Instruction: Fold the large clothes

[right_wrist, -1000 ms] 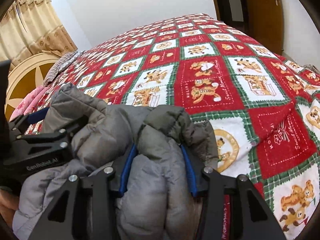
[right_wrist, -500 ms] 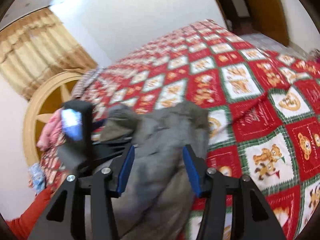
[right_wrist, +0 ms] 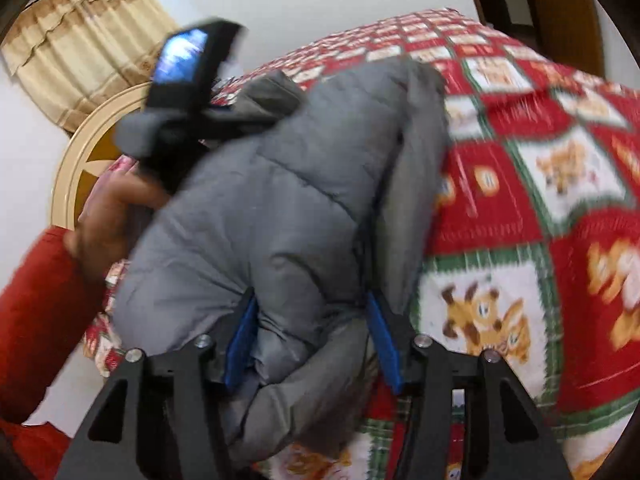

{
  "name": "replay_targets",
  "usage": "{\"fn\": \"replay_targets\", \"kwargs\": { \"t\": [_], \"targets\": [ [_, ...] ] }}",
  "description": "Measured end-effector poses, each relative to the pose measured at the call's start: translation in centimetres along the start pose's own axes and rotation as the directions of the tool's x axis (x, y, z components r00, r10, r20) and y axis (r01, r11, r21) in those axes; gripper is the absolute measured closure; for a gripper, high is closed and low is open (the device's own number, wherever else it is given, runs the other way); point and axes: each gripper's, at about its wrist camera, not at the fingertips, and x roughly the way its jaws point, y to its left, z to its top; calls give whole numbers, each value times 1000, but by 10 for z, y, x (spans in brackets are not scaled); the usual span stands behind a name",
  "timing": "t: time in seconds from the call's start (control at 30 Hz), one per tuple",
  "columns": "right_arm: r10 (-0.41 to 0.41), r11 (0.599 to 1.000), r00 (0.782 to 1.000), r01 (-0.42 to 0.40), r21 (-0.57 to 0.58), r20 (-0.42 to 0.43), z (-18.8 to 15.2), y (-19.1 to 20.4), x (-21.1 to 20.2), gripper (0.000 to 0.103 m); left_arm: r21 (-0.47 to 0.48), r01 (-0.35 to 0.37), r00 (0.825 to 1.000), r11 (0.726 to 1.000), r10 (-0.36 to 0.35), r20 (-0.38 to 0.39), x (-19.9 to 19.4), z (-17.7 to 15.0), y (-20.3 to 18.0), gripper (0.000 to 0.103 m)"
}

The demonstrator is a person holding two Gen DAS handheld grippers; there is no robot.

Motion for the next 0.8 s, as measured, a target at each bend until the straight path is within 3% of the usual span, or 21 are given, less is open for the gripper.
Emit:
{"fn": "replay_targets", "kwargs": {
  "t": [0.1, 0.3, 0.33, 0.37, 0.4, 0.43, 0.47, 0.5, 0.63, 0.67, 0.8],
  "targets": [
    [-29, 999, 999, 30, -21, 24, -7, 2, 1, 49, -92, 133, 991, 987, -133, 7, -21, -6, 27, 1],
    [-60, 998, 997, 61, -25, 38, 10, 8, -38, 41, -265, 260, 966, 929, -248, 78, -60, -49, 104, 1],
    [-46, 999, 996, 48, -16, 74, 18, 8, -49, 35, -318, 292, 957, 902, -275, 98, -65, -60, 118, 1],
    [-38, 999, 994, 38, -1, 99, 24, 7, -55, 19, -352, 317, 948, 881, -297, 112, -66, -66, 125, 1],
    [-33, 999, 993, 31, 18, 116, 32, 5, -58, 9, -408, 375, 927, 832, -347, 144, -66, -75, 134, 1],
    [-30, 999, 990, 24, 49, 137, 41, 0, -59, 0, -432, 411, 911, 803, -376, 168, -66, -80, 137, 1],
    [-29, 997, 987, 17, 77, 157, 48, -3, -57, 0, -467, 472, 881, 748, -426, 207, -61, -86, 140, 1],
    [-35, 995, 987, 20, 98, 156, 55, -8, -52, 0, -484, 498, 865, 720, -450, 221, -55, -90, 139, 1],
    [-79, 988, 993, 67, 137, 90, 78, -28, -6, 0, -545, 563, 805, 622, -561, 191, -20, -99, 120, 1],
    [-75, 988, 994, 64, 142, 78, 78, -31, 1, 0, -552, 591, 778, 589, -596, 197, -12, -101, 113, 1],
    [44, 978, 997, -57, 201, 69, 73, -45, 23, 0, -575, 633, 724, 518, -659, 204, 7, -106, 97, 1]
  ]
}}
